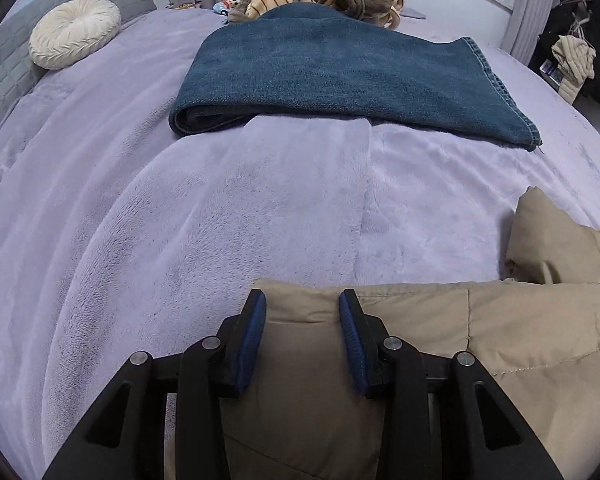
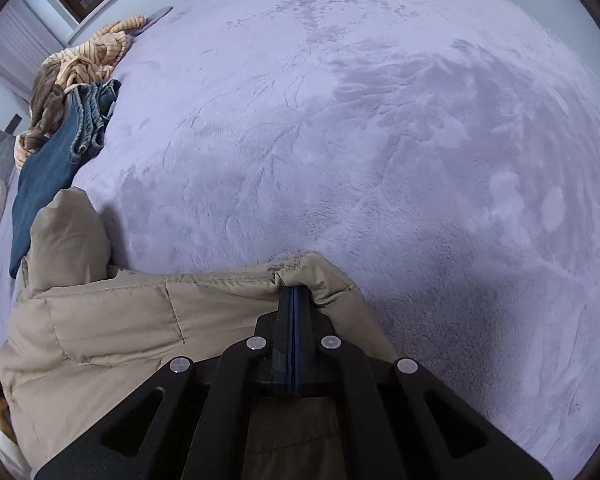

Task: Fold large clothes

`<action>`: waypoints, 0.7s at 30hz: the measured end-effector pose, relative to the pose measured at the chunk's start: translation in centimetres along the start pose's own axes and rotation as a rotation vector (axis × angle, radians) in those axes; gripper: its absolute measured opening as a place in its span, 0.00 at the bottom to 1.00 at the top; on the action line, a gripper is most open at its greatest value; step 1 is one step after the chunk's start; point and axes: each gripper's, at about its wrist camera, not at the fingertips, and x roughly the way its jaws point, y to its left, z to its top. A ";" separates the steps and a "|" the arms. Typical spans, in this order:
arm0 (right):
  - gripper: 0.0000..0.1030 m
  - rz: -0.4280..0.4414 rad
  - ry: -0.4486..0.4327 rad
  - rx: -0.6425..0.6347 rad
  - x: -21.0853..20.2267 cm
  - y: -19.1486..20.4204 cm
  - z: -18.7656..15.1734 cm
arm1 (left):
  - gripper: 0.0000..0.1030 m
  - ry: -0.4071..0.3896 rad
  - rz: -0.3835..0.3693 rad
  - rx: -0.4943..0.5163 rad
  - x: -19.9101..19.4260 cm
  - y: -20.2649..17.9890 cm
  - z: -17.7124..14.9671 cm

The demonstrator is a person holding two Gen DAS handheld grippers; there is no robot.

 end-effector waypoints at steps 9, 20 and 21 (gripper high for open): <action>0.07 0.101 -0.050 0.067 -7.0 0.3 -2.3 | 0.72 -0.050 -0.026 -0.012 -8.2 1.3 -1.8; 0.38 0.217 -0.023 0.142 -12.5 0.5 -10.6 | 1.00 0.022 -0.098 -0.113 -14.6 1.4 -9.7; 0.39 0.223 -0.017 0.147 -12.8 0.4 -11.3 | 1.00 0.034 -0.105 -0.121 -14.9 1.2 -10.4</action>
